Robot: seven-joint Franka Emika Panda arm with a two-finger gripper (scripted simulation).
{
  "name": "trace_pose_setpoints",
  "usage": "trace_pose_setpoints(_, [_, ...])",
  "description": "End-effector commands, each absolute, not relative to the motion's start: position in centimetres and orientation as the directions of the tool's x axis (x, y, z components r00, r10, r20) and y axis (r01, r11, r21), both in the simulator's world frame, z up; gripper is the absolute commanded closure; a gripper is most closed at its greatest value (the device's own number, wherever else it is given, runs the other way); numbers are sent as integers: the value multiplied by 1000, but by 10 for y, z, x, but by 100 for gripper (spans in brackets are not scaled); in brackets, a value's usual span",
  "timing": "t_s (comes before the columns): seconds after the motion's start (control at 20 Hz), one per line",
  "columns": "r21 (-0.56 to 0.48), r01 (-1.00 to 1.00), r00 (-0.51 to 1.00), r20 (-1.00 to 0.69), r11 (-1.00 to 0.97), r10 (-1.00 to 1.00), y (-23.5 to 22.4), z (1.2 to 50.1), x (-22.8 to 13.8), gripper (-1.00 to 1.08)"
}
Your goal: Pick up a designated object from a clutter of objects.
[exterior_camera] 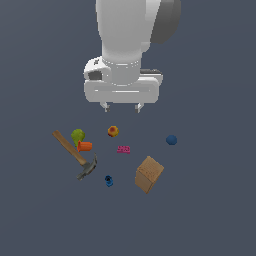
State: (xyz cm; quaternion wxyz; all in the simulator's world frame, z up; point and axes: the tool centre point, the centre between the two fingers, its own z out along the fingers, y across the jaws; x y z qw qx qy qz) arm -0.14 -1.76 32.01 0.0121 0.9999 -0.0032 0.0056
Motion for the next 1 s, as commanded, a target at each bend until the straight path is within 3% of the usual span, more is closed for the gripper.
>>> trace_pose_setpoints(0.0, [29,-7,1000,13,-1000,-7,-23,321,-2,-92])
trace_pose_setpoints(0.45, [24,-31,999,12,-999,-31,-24,312,9,-92])
trace_pose_setpoints(0.95, [10,-132,991,10,-991,-132,-36,269,49,-92])
